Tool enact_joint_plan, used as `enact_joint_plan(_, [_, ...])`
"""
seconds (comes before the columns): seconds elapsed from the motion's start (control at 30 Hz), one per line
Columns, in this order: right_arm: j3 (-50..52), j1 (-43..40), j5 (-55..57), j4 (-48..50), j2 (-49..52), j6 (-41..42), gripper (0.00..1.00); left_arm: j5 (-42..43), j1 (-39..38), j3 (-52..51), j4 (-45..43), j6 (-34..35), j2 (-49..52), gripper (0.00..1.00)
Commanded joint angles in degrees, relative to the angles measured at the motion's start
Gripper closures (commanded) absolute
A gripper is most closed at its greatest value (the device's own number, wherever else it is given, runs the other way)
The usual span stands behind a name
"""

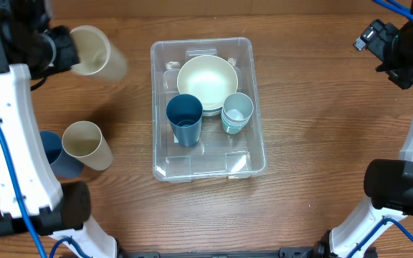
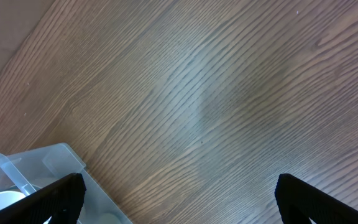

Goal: Pack container
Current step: 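Carry the cream cup over the bin and drop it into the dark blue cup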

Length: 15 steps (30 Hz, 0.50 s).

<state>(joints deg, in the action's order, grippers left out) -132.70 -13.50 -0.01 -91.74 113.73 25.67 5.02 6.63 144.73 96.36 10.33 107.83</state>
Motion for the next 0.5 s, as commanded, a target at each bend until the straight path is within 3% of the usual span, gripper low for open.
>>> enact_joint_plan(0.0, [-1.11, -0.09, -0.13, 0.11, -1.20, 0.55, 0.00, 2.89, -8.15, 2.43, 0.46, 0.26, -2.99, 0.96])
enact_joint_plan(0.23, [-1.11, -0.09, -0.13, 0.11, -1.20, 0.52, 0.00, -1.40, -24.37, 2.40, 0.46, 2.60, -3.28, 0.96])
enact_joint_plan(0.47, [-1.11, -0.09, -0.13, 0.11, -1.20, 0.55, 0.00, -2.47, -28.06, -0.63, 0.46, 4.98, -3.28, 0.96])
